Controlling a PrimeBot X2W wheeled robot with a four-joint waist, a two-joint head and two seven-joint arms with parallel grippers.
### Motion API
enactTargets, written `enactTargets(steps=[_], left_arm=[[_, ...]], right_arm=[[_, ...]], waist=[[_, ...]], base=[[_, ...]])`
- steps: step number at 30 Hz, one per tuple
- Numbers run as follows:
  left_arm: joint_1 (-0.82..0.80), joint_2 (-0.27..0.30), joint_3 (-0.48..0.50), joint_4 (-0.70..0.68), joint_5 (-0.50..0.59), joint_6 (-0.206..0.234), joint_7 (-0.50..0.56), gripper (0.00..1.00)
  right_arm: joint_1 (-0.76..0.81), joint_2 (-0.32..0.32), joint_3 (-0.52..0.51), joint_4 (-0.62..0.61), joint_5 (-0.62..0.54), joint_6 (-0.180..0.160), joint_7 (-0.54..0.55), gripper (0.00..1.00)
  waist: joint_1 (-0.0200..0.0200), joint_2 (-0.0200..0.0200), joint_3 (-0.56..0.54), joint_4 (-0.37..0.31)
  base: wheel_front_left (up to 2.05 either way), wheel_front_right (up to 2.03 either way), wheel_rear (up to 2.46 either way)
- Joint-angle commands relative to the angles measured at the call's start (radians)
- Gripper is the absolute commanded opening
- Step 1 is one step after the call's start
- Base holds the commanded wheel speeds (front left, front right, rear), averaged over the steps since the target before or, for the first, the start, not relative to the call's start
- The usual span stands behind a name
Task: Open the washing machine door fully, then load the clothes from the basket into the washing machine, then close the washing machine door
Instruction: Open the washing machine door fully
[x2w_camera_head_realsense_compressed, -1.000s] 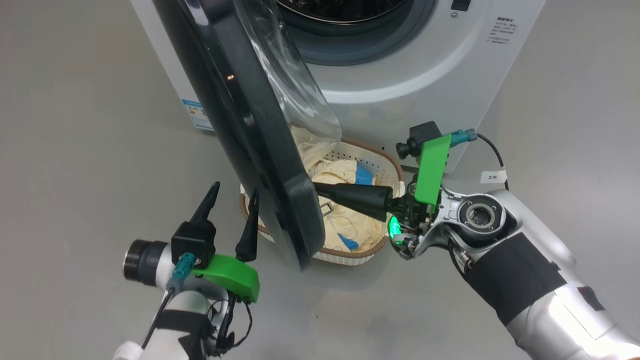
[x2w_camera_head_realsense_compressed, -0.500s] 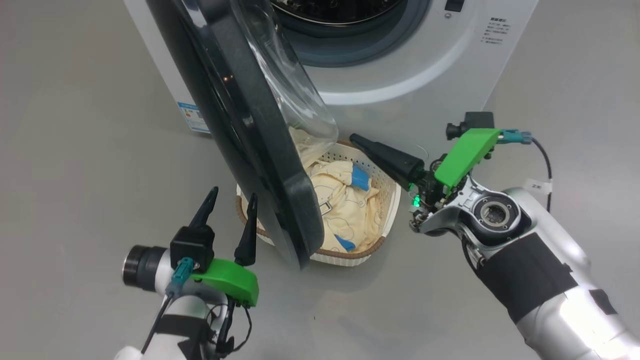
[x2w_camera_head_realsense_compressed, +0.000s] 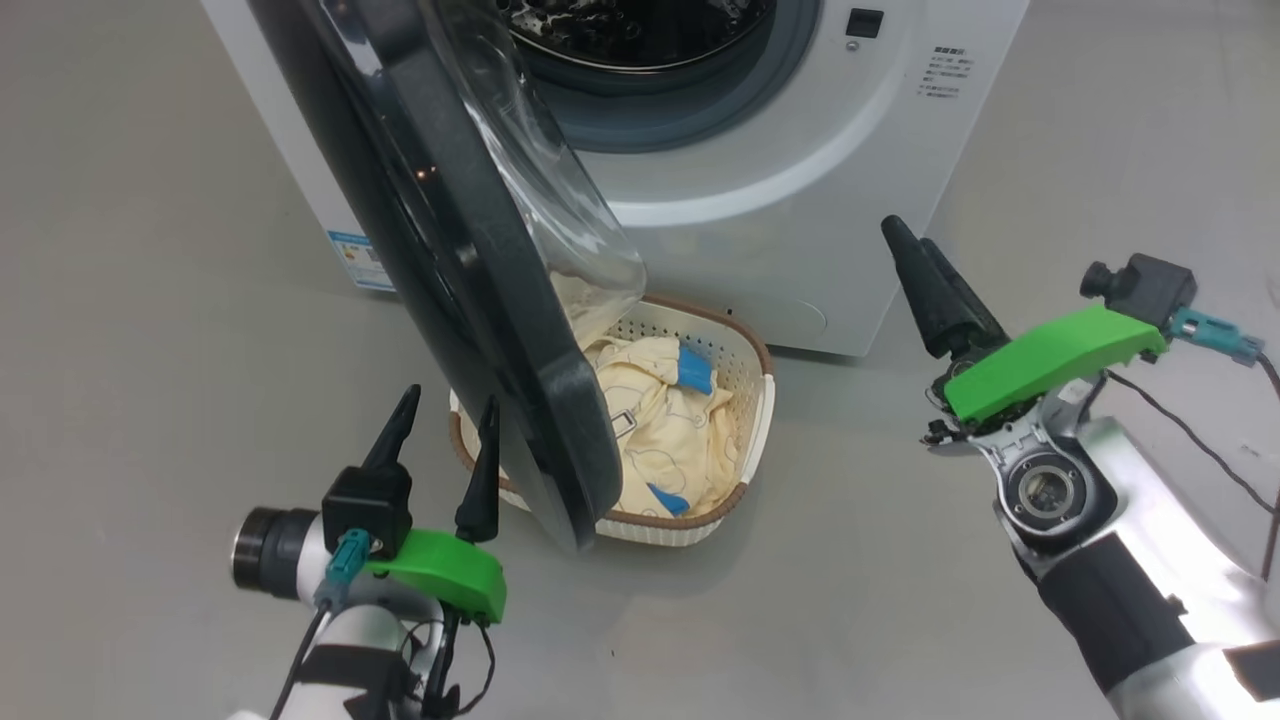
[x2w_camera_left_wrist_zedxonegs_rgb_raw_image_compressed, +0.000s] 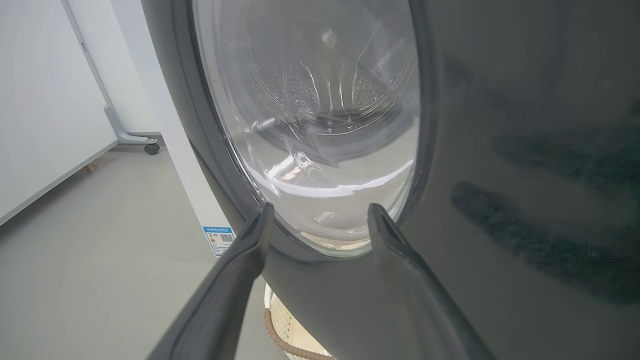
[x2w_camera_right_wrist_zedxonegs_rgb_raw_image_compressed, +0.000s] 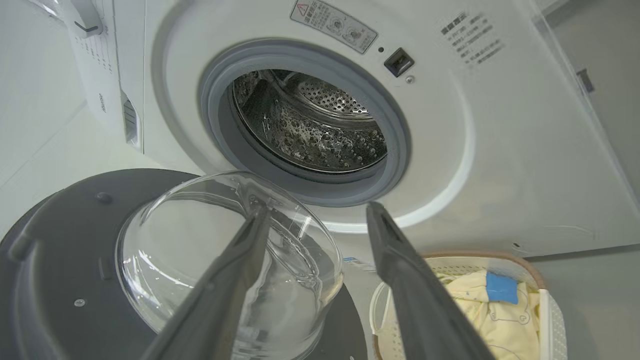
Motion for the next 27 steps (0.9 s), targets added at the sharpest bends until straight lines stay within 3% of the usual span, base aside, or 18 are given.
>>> enactTargets(steps=[1, 7, 13, 20, 27], left_arm=[[-0.004, 0.015, 0.044, -0.032, 0.003, 0.002, -0.014, 1.00], [0.010, 0.015, 0.053, -0.032, 0.006, -0.002, -0.014, 1.00], [0.024, 0.017, 0.064, -0.029, 0.008, -0.008, -0.014, 1.00], [0.041, 0.022, 0.080, -0.028, 0.010, -0.008, -0.014, 1.00], [0.053, 0.022, 0.087, -0.024, 0.012, -0.009, -0.014, 1.00]], right_arm=[[0.002, -0.011, 0.003, -0.020, -0.073, 0.000, -0.064, 1.00], [0.032, -0.029, -0.046, 0.033, -0.258, 0.000, -0.159, 1.00], [0.097, -0.019, -0.195, 0.057, -0.529, 0.000, -0.181, 1.00], [0.225, 0.041, -0.380, -0.058, -0.836, 0.000, -0.182, 1.00], [0.353, 0.098, -0.475, -0.158, -0.985, 0.000, -0.182, 1.00]], waist=[[0.0000, -0.0001, -0.009, -0.011], [0.0000, -0.0001, -0.026, -0.024], [0.0000, -0.0001, -0.049, -0.029], [0.0000, -0.0001, -0.071, -0.041], [0.0000, -0.0001, -0.093, -0.050]], base=[[0.00, 0.00, 0.00], [0.00, 0.00, 0.00], [0.00, 0.00, 0.00], [0.00, 0.00, 0.00], [0.00, 0.00, 0.00]])
